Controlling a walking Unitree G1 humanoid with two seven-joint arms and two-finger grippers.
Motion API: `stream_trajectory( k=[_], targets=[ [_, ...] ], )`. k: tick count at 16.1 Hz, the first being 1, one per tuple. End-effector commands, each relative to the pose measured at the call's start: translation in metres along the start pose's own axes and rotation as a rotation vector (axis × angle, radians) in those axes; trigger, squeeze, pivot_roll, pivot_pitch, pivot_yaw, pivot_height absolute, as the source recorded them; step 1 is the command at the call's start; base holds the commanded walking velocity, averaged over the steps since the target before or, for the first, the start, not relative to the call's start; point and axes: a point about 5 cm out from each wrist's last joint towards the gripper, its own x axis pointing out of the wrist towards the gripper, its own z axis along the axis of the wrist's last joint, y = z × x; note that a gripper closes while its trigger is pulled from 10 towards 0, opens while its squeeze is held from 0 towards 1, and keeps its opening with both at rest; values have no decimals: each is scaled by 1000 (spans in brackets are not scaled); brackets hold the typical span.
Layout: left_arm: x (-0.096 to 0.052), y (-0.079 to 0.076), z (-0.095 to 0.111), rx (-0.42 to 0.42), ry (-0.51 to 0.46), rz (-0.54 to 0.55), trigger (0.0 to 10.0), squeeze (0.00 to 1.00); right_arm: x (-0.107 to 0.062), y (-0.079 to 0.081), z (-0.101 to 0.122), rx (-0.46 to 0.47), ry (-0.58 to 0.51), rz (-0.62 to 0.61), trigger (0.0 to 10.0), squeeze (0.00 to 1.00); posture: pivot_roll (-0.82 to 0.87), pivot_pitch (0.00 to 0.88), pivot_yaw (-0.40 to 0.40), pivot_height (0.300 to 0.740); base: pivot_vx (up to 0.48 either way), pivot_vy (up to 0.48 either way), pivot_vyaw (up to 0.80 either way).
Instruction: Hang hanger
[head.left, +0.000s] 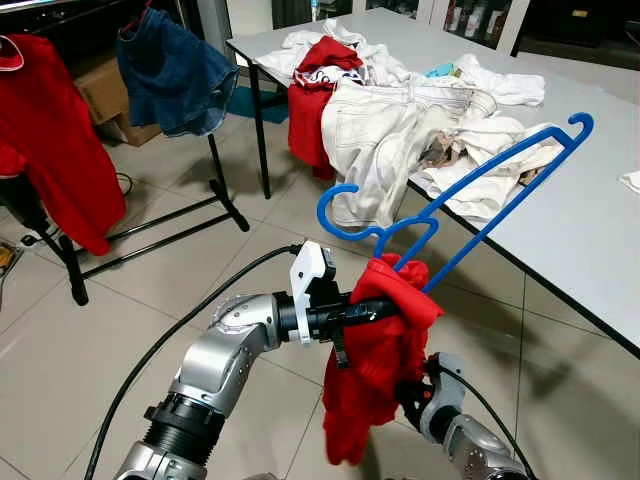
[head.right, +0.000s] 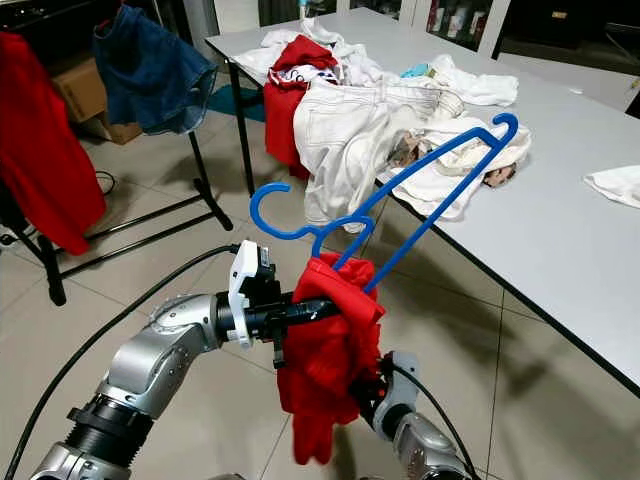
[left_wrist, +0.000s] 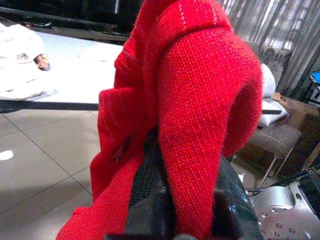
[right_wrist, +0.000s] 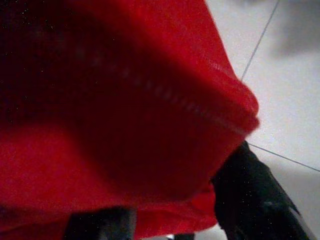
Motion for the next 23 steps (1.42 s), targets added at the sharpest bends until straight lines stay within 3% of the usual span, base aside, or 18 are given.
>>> stream_trajectory(
  k=[1, 10, 17, 23],
  targets=[
    [3, 0, 9, 31, -25, -13, 10000, 0, 1, 0, 8, 18, -40, 14, 0, 0, -68, 0, 43, 740, 0, 0, 0],
    [-3, 8, 3, 33, -17, 58, 10000, 0, -5, -12, 29, 90, -179, 19, 0, 0, -67, 0, 27, 740, 0, 0, 0],
    [-11, 15, -2, 40, -9, 119, 10000, 0, -21, -34, 55, 160, -365, -14, 0, 0, -73, 0, 25, 740, 0, 0, 0],
    [-18, 15, -5, 44, -4, 147, 10000, 0, -33, -36, 84, 180, -563, 26, 0, 0, -80, 0, 29, 740, 0, 0, 0]
  ],
)
